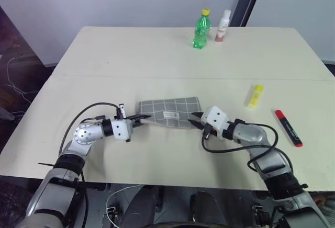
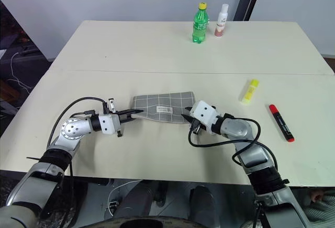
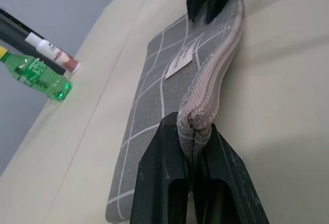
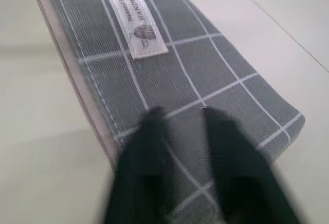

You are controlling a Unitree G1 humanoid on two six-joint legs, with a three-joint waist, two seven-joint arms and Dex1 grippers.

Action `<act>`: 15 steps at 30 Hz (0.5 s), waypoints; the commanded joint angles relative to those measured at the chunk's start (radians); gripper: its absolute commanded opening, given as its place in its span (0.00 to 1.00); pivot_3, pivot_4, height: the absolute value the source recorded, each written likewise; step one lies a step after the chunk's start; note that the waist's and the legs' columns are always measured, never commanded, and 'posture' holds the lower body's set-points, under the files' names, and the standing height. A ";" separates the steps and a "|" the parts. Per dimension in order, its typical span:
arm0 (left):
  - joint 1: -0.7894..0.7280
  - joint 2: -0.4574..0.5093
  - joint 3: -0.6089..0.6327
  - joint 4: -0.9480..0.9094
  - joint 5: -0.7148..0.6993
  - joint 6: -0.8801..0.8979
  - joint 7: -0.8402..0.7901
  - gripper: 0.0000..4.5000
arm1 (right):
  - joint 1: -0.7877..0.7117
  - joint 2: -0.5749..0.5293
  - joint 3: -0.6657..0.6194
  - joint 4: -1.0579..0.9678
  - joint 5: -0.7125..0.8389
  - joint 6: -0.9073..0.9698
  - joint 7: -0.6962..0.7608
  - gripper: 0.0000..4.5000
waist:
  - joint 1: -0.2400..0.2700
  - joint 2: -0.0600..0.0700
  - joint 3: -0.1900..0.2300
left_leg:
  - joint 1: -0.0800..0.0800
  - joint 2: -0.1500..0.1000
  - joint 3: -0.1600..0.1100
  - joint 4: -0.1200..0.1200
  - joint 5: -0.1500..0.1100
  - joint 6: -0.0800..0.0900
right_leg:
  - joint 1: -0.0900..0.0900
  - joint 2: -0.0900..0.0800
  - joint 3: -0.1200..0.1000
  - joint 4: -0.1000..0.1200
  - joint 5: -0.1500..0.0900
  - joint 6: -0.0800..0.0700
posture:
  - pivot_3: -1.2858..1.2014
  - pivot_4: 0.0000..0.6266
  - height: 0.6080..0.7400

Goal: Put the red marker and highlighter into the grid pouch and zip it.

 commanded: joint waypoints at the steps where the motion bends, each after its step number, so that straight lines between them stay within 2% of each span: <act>1: 0.048 -0.015 -0.021 -0.011 0.007 0.047 -0.001 0.00 | 0.020 -0.013 -0.117 -0.144 0.140 0.111 0.013 0.72 | 0.001 0.000 0.000 | 0.000 0.000 0.000 0.000 0.000 0.000 | 0.000 0.000 0.000 0.000 0.000 0.000 | 0.52 0.24 1.00; 3: 0.062 -0.016 -0.016 -0.035 0.008 0.064 0.012 0.00 | 0.056 -0.034 -0.173 -0.217 0.207 0.215 0.009 0.97 | 0.002 0.000 0.000 | 0.000 0.000 0.000 0.000 0.000 0.000 | 0.000 0.000 0.000 0.000 0.000 0.000 | 0.52 0.24 1.00; 4: 0.071 -0.017 -0.015 -0.048 0.008 0.071 0.015 0.00 | 0.079 -0.047 -0.191 -0.251 0.224 0.266 0.003 0.99 | 0.002 0.000 0.000 | 0.000 0.000 0.000 0.000 0.000 0.000 | 0.000 0.000 0.000 0.000 0.000 0.000 | 0.52 0.24 1.00; 8: 0.109 -0.027 -0.010 -0.104 0.008 0.101 0.042 0.00 | 0.176 -0.055 -0.216 -0.383 0.278 0.443 -0.057 0.99 | 0.000 0.000 0.000 | 0.000 0.000 0.000 -0.001 0.000 0.000 | 0.000 -0.001 0.000 0.000 -0.002 -0.003 | 0.52 0.24 1.00; 14: 0.130 -0.043 -0.014 -0.148 0.027 0.133 0.063 0.00 | 0.153 0.079 -0.183 -0.370 0.247 0.593 -0.261 0.99 | -0.003 0.001 -0.001 | 0.000 0.001 0.001 -0.001 0.000 0.000 | 0.000 -0.001 0.001 0.000 -0.004 -0.007 | 0.52 0.24 1.00; 15: 0.131 -0.050 -0.016 -0.160 0.026 0.143 0.065 0.00 | 0.144 0.111 -0.168 -0.348 0.248 0.614 -0.287 0.93 | -0.002 0.001 -0.001 | 0.000 0.001 0.001 -0.001 0.000 0.000 | 0.000 -0.001 0.001 0.000 -0.004 -0.007 | 0.52 0.24 1.00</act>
